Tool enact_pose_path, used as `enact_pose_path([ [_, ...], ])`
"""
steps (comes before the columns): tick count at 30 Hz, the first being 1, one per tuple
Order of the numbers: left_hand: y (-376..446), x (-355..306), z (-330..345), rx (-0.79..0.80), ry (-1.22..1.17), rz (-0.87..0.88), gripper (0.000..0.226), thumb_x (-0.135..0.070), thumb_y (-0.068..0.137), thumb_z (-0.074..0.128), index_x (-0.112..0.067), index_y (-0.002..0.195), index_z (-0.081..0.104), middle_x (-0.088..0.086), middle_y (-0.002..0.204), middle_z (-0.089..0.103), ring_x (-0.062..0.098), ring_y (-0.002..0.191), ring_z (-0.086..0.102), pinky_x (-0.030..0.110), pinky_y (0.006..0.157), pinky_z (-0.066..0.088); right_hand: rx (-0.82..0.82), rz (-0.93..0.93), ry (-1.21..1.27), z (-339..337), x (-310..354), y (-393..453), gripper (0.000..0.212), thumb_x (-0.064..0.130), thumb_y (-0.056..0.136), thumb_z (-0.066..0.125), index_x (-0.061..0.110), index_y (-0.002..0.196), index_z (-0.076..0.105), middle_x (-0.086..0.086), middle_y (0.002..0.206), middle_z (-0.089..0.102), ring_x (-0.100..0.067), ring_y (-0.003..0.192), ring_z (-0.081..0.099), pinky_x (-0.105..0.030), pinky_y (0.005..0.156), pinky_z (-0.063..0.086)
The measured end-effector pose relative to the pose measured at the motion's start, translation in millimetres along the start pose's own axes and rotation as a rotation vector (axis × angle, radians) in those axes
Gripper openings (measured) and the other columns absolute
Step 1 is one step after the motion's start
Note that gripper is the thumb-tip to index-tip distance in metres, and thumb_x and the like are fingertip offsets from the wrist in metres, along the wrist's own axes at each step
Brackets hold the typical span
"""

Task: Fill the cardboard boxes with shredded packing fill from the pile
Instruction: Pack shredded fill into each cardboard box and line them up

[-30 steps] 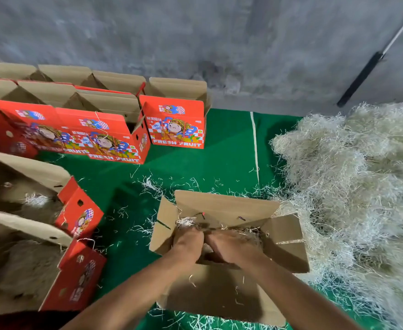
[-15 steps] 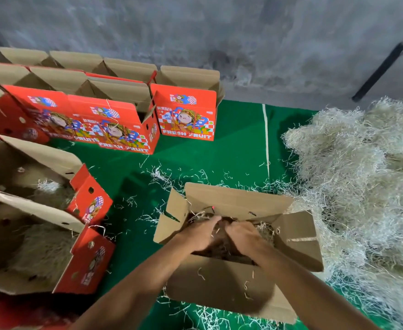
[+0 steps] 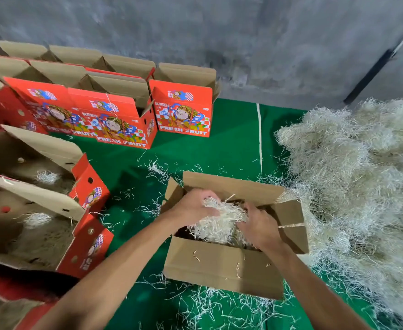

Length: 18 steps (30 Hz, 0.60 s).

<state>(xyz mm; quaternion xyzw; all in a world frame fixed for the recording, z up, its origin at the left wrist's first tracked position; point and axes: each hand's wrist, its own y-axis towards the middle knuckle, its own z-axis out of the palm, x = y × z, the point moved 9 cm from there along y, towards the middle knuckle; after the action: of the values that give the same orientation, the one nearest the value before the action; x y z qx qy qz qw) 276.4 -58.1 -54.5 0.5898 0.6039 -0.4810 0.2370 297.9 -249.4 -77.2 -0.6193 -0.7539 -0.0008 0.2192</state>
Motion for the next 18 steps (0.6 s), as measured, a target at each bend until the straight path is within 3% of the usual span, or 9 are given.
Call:
enact_pose_path([
  [2, -7.2, -4.2, -29.1, -0.122, 0.059, 0.034, 0.021, -0.030, 0.086, 0.077, -0.044, 0.098, 0.067, -0.015, 0.129, 0.062, 0.027, 0.099, 0.068, 0.020, 0.076, 0.045, -0.067, 0.017, -0.020, -16.8, -2.0, 1.5, 0.049, 0.027, 0.090, 0.067, 0.022, 0.134, 0.045, 0.008, 0.074, 0.063, -0.011, 0.063, 0.066, -0.025, 0.058, 0.056],
  [5, -26.1, -2.0, -83.9, -0.515, 0.024, 0.014, 0.022, -0.023, 0.086, 0.076, -0.040, 0.097, 0.068, -0.016, 0.123, 0.064, -0.004, 0.075, 0.061, 0.002, 0.063, 0.043, -0.180, 0.097, 0.042, -38.4, -10.3, 2.7, 0.043, 0.026, 0.091, 0.067, 0.018, 0.129, 0.049, 0.005, 0.077, 0.064, -0.016, 0.067, 0.067, -0.031, 0.062, 0.058],
  [6, -30.6, -1.1, -84.2, -0.573, 0.033, -0.016, 0.022, -0.024, 0.086, 0.076, -0.037, 0.103, 0.068, -0.017, 0.119, 0.065, -0.008, 0.071, 0.059, 0.002, 0.063, 0.046, -0.197, 0.135, 0.117, -40.8, -10.1, 3.1, 0.038, 0.023, 0.091, 0.066, 0.015, 0.125, 0.050, 0.000, 0.079, 0.065, -0.019, 0.069, 0.067, -0.035, 0.064, 0.060],
  [7, -30.1, -0.5, -71.6, -0.549, 0.045, -0.035, 0.026, -0.026, 0.086, 0.076, -0.034, 0.109, 0.066, -0.017, 0.112, 0.066, -0.005, 0.066, 0.060, 0.009, 0.063, 0.052, -0.176, 0.147, 0.201, -38.8, -4.6, 4.1, 0.035, 0.018, 0.090, 0.064, 0.012, 0.121, 0.051, -0.004, 0.081, 0.066, -0.021, 0.069, 0.067, -0.037, 0.064, 0.060],
  [9, -23.4, 1.7, -20.9, -0.330, 0.067, -0.049, 0.033, -0.031, 0.085, 0.077, -0.033, 0.114, 0.062, -0.015, 0.099, 0.066, 0.011, 0.069, 0.068, 0.035, 0.067, 0.061, -0.053, 0.065, 0.341, -23.5, 20.6, 3.8, 0.031, 0.012, 0.090, 0.061, 0.008, 0.119, 0.052, -0.007, 0.078, 0.066, -0.014, 0.056, 0.059, -0.028, 0.050, 0.053],
  [11, -24.0, 8.0, 1.8, -0.262, 0.144, -0.050, 0.032, -0.027, 0.084, 0.078, -0.033, 0.108, 0.059, -0.012, 0.098, 0.066, 0.011, 0.073, 0.069, 0.038, 0.068, 0.060, -0.027, -0.005, 0.381, -18.9, 30.6, -0.2, 0.031, 0.013, 0.091, 0.061, 0.013, 0.121, 0.056, -0.006, 0.072, 0.067, -0.008, 0.044, 0.048, -0.023, 0.040, 0.044],
  [14, -40.6, 18.5, -47.7, -0.542, 0.102, -0.070, 0.031, -0.014, 0.086, 0.075, -0.036, 0.095, 0.056, -0.009, 0.099, 0.064, 0.002, 0.052, 0.061, 0.026, 0.044, 0.051, -0.223, 0.120, 0.330, -52.7, -11.3, -7.0, 0.030, 0.010, 0.091, 0.061, 0.013, 0.121, 0.059, -0.001, 0.065, 0.065, -0.010, 0.041, 0.050, -0.021, 0.036, 0.041],
  [16, -56.0, 20.9, -77.3, -0.691, 0.093, -0.056, 0.034, -0.013, 0.084, 0.076, -0.037, 0.090, 0.052, -0.013, 0.093, 0.063, 0.002, 0.047, 0.054, 0.031, 0.045, 0.051, -0.301, 0.189, 0.388, -69.6, -41.2, -12.2, 0.041, 0.003, 0.090, 0.059, 0.010, 0.130, 0.057, -0.003, 0.063, 0.064, -0.011, 0.038, 0.048, -0.021, 0.032, 0.039],
  [18, -62.7, 18.5, -84.1, -0.752, 0.134, -0.040, 0.036, -0.015, 0.084, 0.077, -0.037, 0.091, 0.050, -0.013, 0.093, 0.062, 0.002, 0.048, 0.049, 0.023, 0.047, 0.043, -0.352, 0.206, 0.431, -75.7, -52.9, -14.6, 0.049, 0.003, 0.089, 0.061, 0.007, 0.137, 0.053, -0.003, 0.056, 0.058, -0.007, 0.031, 0.040, -0.019, 0.030, 0.034],
])
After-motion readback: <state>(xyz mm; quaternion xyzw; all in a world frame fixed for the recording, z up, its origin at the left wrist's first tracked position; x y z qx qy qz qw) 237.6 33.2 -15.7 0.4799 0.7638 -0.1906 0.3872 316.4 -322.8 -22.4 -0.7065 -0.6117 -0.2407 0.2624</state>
